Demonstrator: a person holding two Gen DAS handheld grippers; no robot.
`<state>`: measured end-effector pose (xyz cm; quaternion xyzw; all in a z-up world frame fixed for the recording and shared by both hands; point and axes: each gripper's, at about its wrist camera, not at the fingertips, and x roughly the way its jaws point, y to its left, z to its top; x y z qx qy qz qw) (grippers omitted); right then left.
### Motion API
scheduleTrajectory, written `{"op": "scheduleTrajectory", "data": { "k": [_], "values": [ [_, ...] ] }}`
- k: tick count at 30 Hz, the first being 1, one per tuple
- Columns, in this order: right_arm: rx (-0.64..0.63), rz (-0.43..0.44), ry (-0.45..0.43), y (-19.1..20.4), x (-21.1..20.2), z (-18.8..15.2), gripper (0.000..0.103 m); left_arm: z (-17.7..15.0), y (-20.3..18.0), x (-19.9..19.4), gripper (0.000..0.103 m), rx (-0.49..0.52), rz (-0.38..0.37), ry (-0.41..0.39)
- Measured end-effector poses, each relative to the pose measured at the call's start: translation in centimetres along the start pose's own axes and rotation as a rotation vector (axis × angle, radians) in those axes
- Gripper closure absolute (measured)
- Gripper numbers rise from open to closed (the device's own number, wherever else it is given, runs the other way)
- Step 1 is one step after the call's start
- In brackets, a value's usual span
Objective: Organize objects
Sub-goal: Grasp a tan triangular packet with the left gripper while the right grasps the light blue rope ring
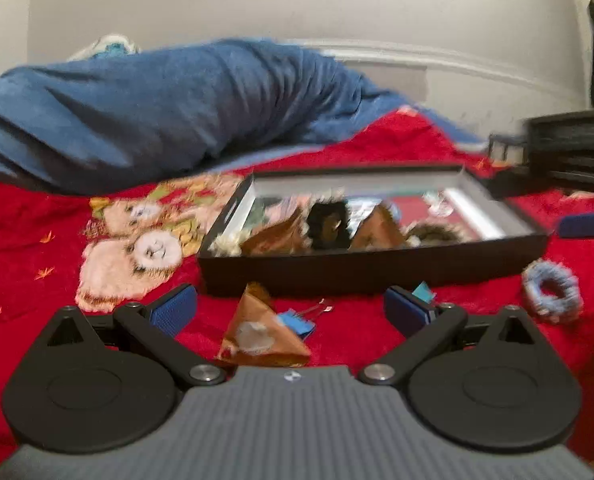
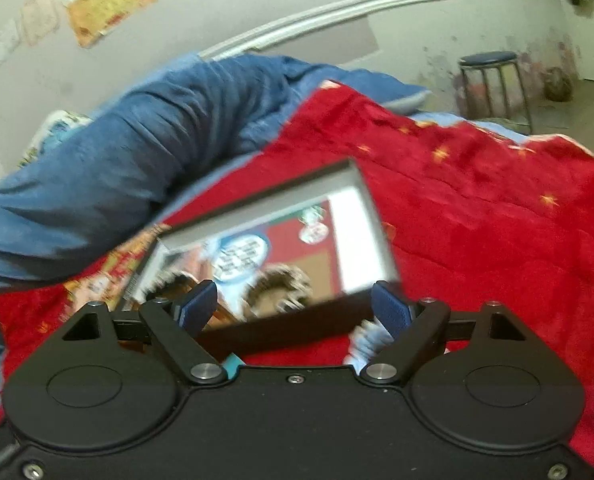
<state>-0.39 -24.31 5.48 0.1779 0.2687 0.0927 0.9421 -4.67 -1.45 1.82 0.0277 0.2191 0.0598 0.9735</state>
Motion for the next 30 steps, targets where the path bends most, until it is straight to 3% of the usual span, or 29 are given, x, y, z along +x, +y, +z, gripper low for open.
{"op": "scheduleTrajectory", "data": {
  "k": [7, 15, 18, 20, 25, 30],
  "values": [
    [0.038, -0.116, 0.111, -1.7, 0.6, -1.2, 0.019, -0.6, 0.2, 1.5, 0.007, -0.024, -0.008, 0.094],
    [-0.007, -0.156, 0.182, -1.6, 2.0, -2.1, 0.019, -0.6, 0.5, 2.5, 0.029, -0.044, -0.011, 0.159],
    [0.009, -0.197, 0.248, -2.0, 3.0, -2.2, 0.020, -0.6, 0.6, 2.5, 0.042, -0.053, 0.004, 0.160],
    [0.017, -0.202, 0.243, -2.0, 3.0, -2.2, 0.020, -0.5, 0.8, 2.6, 0.050, -0.065, 0.012, 0.163],
    [0.042, -0.207, 0.238, -2.3, 3.1, -2.3, 0.020, -0.4, 1.0, 2.8, 0.050, -0.065, 0.003, 0.173],
    [0.011, -0.271, 0.228, -1.6, 3.7, -2.4, 0.015, -0.1, 1.3, 3.7, 0.035, -0.073, -0.006, 0.235]
  ]
}}
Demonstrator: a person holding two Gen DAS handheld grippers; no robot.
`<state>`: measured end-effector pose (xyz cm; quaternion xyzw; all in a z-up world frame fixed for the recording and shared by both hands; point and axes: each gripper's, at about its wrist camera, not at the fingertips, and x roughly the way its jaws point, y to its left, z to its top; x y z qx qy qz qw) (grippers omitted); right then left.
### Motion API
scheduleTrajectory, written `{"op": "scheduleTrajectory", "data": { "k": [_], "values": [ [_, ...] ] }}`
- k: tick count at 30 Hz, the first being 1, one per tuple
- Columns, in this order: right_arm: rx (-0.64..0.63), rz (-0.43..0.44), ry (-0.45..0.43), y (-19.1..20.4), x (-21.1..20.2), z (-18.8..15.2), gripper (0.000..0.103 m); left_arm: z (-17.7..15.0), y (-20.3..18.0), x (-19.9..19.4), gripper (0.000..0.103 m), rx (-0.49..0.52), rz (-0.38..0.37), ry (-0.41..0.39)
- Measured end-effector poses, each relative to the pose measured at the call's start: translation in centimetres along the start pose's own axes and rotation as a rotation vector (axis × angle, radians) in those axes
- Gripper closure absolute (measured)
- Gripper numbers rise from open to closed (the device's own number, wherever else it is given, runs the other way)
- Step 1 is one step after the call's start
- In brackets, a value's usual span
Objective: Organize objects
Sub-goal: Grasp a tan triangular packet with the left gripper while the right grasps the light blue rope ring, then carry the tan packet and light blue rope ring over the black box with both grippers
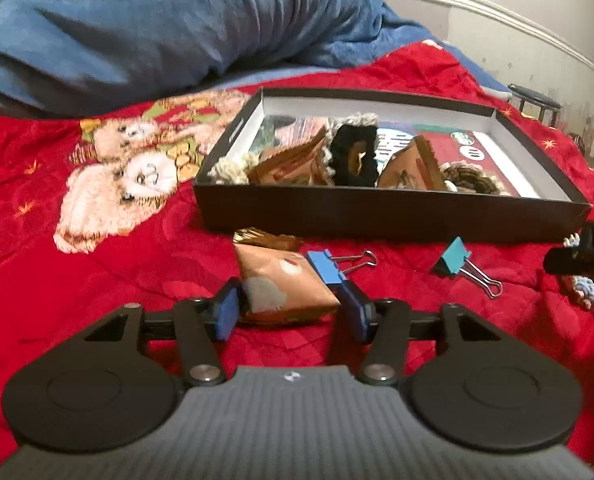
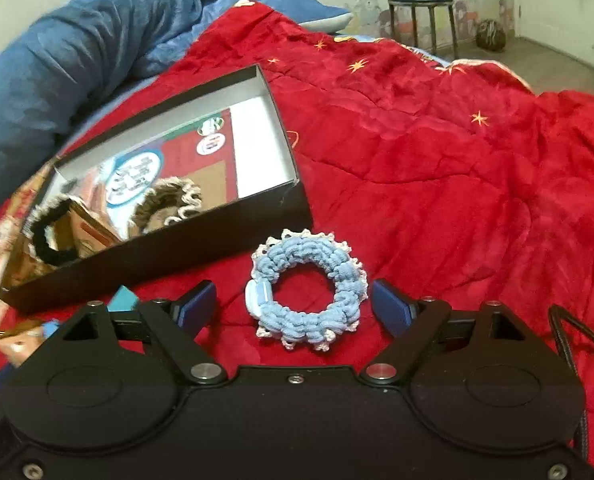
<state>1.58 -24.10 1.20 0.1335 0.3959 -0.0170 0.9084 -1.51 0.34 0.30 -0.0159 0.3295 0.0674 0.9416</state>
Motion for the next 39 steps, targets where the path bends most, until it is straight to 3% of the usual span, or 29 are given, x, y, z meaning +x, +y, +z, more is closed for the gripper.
{"op": "scheduleTrajectory", "data": {
  "k": [3, 8, 10, 14, 19, 22, 39],
  "values": [
    [-0.028, 0.008, 0.020, 0.6, 0.6, 0.1, 0.005, 0.1, 0.4, 0.1, 0.034, -0.020, -0.008, 0.013],
    [-0.014, 0.013, 0.011, 0.4, 0.7, 0.3, 0.006, -0.1, 0.2, 0.0, 0.035, -0.010, -0.003, 0.007],
    [-0.028, -0.002, 0.007, 0.5, 0.7, 0.2, 0.014, -0.1, 0.1, -0.1, 0.046, 0.000, -0.003, -0.001],
    [-0.031, -0.036, 0.003, 0.5, 0.5, 0.1, 0.026, -0.1, 0.0, -0.1, 0.048, 0.000, -0.010, -0.011],
    [-0.002, -0.105, -0.008, 0.2, -0.1, 0.1, 0.062, -0.1, 0.1, -0.1, 0.050, -0.003, -0.015, -0.016],
    [0.032, -0.099, -0.016, -0.4, -0.4, 0.2, 0.076, -0.1, 0.0, -0.2, 0.051, -0.002, -0.015, -0.020],
    [0.066, -0.038, -0.070, -0.7, -1.2, 0.5, 0.079, -0.4, 0.2, -1.3, 0.054, -0.014, -0.003, -0.070]
  ]
}}
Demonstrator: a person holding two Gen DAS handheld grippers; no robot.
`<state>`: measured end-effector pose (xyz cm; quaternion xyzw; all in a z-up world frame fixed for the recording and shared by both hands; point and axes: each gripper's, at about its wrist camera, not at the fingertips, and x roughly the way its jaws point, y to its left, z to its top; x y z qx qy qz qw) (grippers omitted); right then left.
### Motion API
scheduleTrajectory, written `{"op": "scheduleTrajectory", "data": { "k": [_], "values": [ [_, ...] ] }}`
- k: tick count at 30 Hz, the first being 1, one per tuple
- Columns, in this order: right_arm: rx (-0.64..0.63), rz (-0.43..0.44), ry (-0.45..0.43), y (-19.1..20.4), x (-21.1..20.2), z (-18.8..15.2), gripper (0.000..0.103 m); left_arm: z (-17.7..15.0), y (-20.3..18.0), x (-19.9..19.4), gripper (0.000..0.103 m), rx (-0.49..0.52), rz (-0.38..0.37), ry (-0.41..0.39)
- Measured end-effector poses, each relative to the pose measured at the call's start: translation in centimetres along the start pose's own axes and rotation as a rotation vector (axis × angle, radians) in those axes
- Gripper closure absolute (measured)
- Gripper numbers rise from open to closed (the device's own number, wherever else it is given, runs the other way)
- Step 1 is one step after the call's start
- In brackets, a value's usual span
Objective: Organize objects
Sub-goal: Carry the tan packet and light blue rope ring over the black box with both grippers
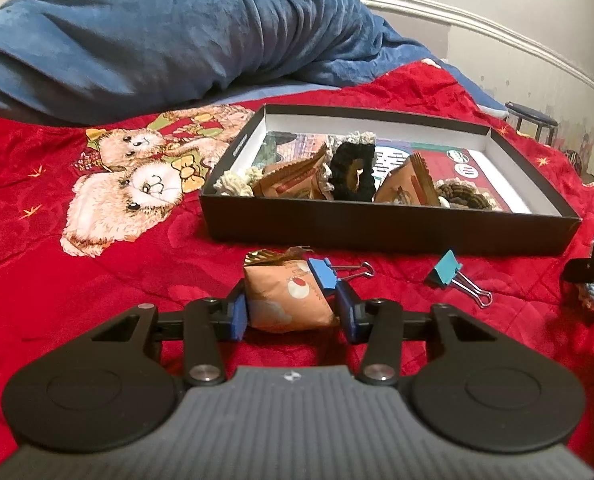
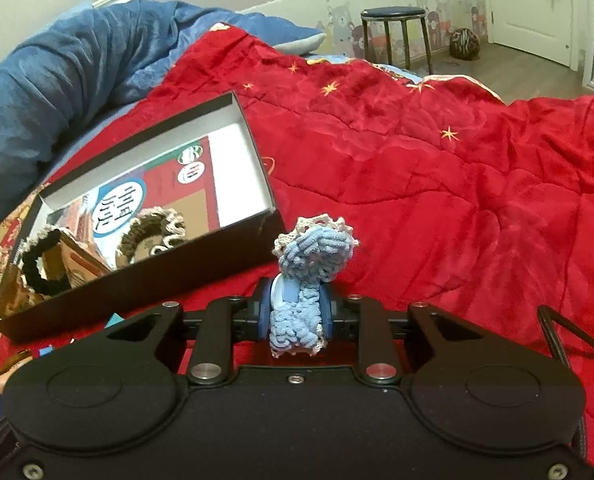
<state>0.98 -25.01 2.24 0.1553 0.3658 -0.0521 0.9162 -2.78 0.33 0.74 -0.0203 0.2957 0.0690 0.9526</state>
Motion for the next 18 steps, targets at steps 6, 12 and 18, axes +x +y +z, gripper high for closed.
{"op": "scheduleTrajectory", "data": {
  "k": [6, 12, 18],
  "values": [
    [0.014, 0.043, -0.038, 0.1, -0.9, 0.2, 0.079, -0.1, 0.0, -1.2, 0.054, -0.002, 0.006, -0.072],
    [0.034, 0.067, -0.067, 0.1, -1.6, 0.4, 0.079, 0.3, 0.3, -1.8, 0.054, -0.015, 0.005, -0.108],
    [0.047, 0.094, -0.098, 0.0, -2.2, 0.6, 0.079, 0.4, 0.1, -1.8, 0.054, -0.005, 0.010, -0.121]
  ]
}}
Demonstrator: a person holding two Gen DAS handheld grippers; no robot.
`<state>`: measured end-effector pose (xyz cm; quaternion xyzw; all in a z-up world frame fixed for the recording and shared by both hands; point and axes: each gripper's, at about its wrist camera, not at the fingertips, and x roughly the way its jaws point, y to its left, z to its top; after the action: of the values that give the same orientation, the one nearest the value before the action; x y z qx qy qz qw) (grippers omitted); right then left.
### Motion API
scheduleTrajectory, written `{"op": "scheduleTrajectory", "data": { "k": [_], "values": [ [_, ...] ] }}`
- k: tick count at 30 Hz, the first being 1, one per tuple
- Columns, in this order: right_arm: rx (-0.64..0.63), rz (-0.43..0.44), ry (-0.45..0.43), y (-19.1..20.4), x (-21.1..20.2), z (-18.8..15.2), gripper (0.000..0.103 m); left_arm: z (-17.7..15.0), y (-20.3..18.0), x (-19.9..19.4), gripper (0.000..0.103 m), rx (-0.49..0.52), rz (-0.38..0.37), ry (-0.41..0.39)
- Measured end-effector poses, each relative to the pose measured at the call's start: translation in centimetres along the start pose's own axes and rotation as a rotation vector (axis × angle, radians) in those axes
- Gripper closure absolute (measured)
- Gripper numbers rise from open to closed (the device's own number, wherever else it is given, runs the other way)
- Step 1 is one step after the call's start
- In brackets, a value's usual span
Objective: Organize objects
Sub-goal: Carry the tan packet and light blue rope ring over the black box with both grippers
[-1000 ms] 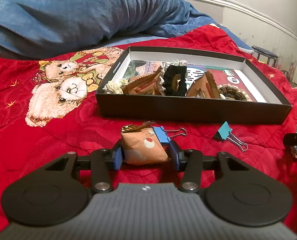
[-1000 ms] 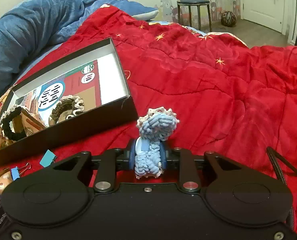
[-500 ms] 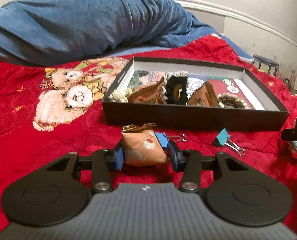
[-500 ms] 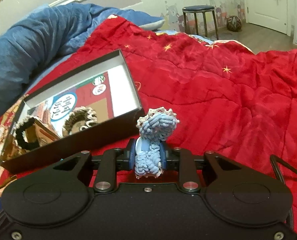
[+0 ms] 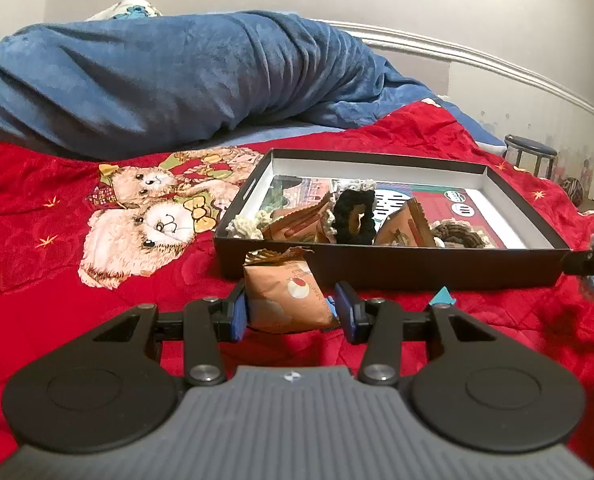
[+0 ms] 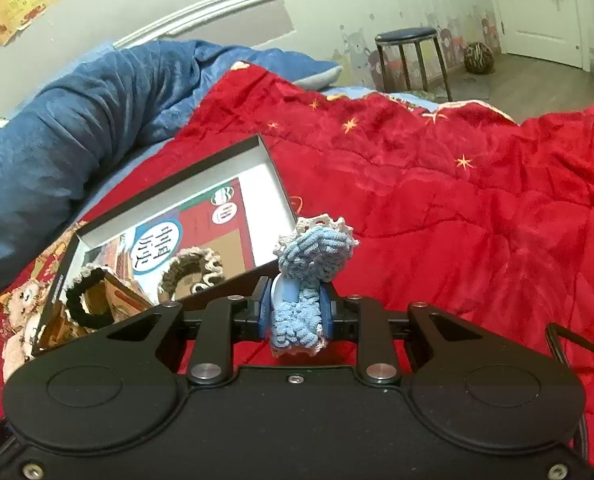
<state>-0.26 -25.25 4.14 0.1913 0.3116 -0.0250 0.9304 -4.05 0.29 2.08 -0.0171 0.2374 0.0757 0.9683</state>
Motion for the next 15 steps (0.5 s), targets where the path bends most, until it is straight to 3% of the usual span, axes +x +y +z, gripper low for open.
{"op": "scheduleTrajectory", "data": {
  "k": [15],
  "values": [
    [-0.092, 0.049, -0.055, 1.9, 1.1, 0.9, 0.079, 1.5, 0.7, -0.4, 0.054, -0.012, -0.006, -0.127]
  ]
}}
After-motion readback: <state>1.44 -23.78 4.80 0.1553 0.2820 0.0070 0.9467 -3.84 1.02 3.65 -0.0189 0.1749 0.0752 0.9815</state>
